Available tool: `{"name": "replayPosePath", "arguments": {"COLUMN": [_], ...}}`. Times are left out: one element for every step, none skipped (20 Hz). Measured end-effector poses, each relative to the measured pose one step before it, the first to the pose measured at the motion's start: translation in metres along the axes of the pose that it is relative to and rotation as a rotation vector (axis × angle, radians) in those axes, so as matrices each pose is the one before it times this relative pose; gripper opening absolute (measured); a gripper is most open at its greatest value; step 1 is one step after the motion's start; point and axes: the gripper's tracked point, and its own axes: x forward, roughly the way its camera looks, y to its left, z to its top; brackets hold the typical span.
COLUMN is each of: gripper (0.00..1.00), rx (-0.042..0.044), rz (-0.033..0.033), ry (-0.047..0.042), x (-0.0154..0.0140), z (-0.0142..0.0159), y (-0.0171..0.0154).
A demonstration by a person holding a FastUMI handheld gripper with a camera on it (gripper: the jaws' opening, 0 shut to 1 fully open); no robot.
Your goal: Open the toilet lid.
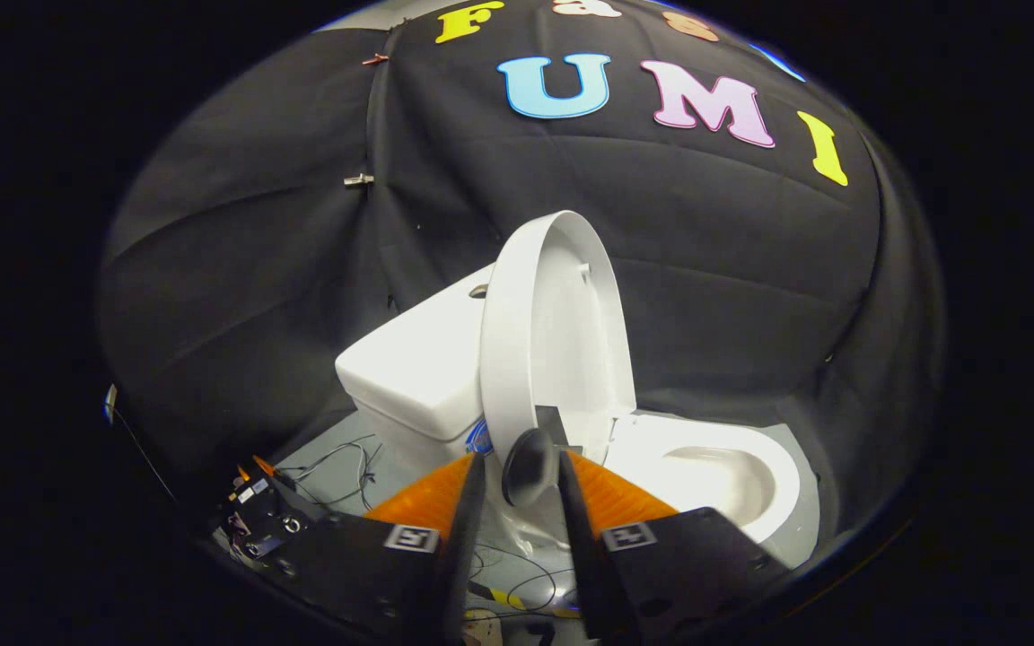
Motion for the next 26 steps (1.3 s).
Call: {"name": "replayPosePath", "arguments": {"gripper": [0.69, 0.85, 1.00, 0.99, 0.99, 0.99, 1.00, 0.99, 0.99, 0.99, 0.99, 0.99, 0.99, 1.00, 1.00, 0.99, 0.99, 0.99, 0.99, 0.99, 0.99, 0.99, 0.99, 0.99, 0.99, 0.99], "rx": [-0.00833, -0.01382, -0.01710, -0.01494, -0.01021, -0.00949, -0.00928, -0.00866, -0.00509, -0.00229, -0.00109, -0.00049, -0.00061, 0.00017, -0.00003, 0.00134, 0.00482, 0.00798, 0.01143, 0.01191, 0.00921, 0.00514, 0.00166, 0.00080, 0.00302, 0.00333], "rz": [-0.00435, 0.00438, -0.00066, 0.00170, 0.00432, 0.00029, -0.00215, -0.00019, -0.00081, -0.00146, -0.00555, -0.00512, -0.00592, -0.00502, -0.00715, -0.00817, -0.00567, -0.00377, -0.00524, -0.00694, -0.01017, -0.01199, -0.01258, -0.01110, -0.00783, -0.00940], "ry": [-0.02334, -0.02093, -0.01709, -0.01688, -0.01910, -0.02223, -0.02531, -0.02729, -0.02643, -0.02724, -0.02871, -0.02896, -0.02988, -0.02833, -0.02568, -0.02281, -0.02121, -0.01747, -0.02071, -0.02325, -0.02209, -0.02117, -0.01924, -0.01625, -0.01879, -0.01658], "x": [-0.00405, -0.00205, -0.00759, -0.00700, -0.00682, -0.00703, -0.00849, -0.00871, -0.00825, -0.00914, -0.00833, -0.00881, -0.00851, -0.00781, -0.00775, -0.00758, -0.00825, -0.00779, -0.00773, -0.00703, -0.00674, -0.00677, -0.00726, -0.00687, -0.00740, -0.00558], "z": [0.00732, 0.00598, 0.00731, 0.00727, 0.00820, 0.00908, 0.00971, 0.01017, 0.01028, 0.01186, 0.01200, 0.01278, 0.01239, 0.01121, 0.01017, 0.00995, 0.00915, 0.00758, 0.00856, 0.01036, 0.00998, 0.00878, 0.00864, 0.00655, 0.00762, 0.00680], "y": [-0.00042, 0.00099, 0.00074, 0.00118, 0.00113, -0.00059, -0.00143, -0.00121, -0.00104, -0.00205, -0.00311, -0.00413, -0.00394, -0.00379, -0.00547, -0.00601, -0.00708, -0.00561, -0.00689, -0.00760, -0.00849, -0.00896, -0.00912, -0.00812, -0.00832, -0.00767]}}
